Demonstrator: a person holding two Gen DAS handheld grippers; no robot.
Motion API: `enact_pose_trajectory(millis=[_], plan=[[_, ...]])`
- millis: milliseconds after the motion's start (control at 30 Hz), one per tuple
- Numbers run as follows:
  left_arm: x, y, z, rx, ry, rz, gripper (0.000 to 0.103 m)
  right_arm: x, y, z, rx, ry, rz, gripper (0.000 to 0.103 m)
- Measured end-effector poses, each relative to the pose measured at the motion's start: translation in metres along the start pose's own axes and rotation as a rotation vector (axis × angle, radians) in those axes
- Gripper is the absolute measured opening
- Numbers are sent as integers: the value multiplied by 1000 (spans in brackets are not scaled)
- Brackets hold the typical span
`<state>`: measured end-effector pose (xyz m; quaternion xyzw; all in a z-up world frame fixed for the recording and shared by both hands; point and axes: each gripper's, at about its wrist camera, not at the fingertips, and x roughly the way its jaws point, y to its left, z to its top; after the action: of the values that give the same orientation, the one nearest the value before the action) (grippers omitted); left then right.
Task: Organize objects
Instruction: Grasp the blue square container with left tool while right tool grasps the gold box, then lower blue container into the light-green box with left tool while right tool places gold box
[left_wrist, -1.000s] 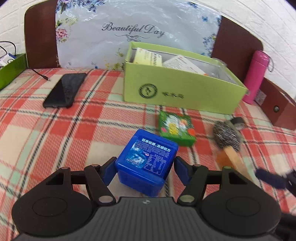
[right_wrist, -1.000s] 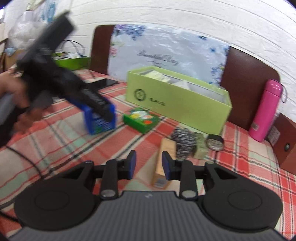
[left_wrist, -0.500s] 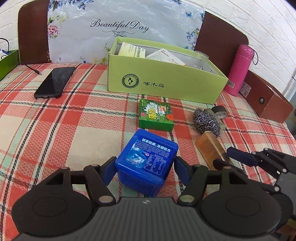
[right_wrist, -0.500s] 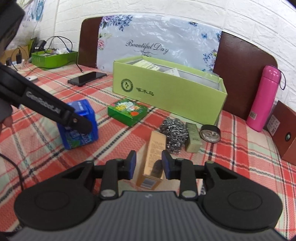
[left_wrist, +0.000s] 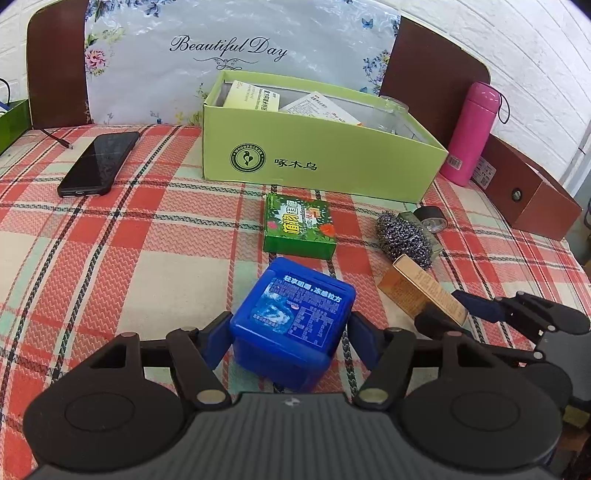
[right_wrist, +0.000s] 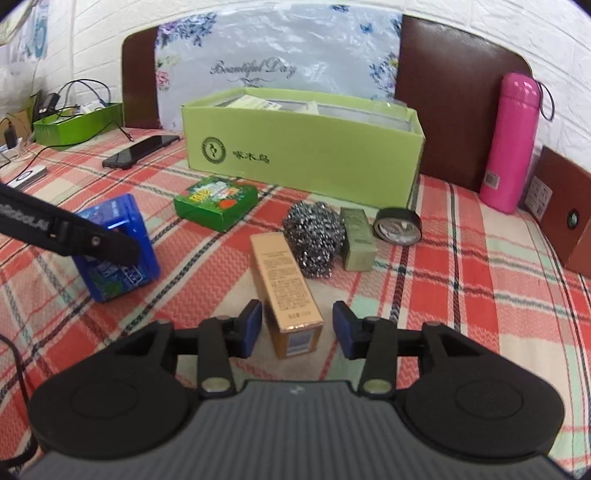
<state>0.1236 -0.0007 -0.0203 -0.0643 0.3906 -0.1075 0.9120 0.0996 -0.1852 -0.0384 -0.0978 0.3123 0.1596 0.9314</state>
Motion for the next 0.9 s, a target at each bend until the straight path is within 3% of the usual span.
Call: enact_pose_trajectory(millis=[333,367,467,633,900], plan=[[7,-7,0,42,20,-17,67,12,7,12,-21,12,60,48],[9,-7,0,44,25,-16,67,13,7,12,-23,16,60,46],[12,-6,-3,49,32,-16,63,14,7,11,-22,43,63,24],[7,-7,-3,52,25,-18,63,5,6,11,11,50,96,23],[-18,-19,22,50,-64,-82,63,-25,-9,37,67,-50,125,23]])
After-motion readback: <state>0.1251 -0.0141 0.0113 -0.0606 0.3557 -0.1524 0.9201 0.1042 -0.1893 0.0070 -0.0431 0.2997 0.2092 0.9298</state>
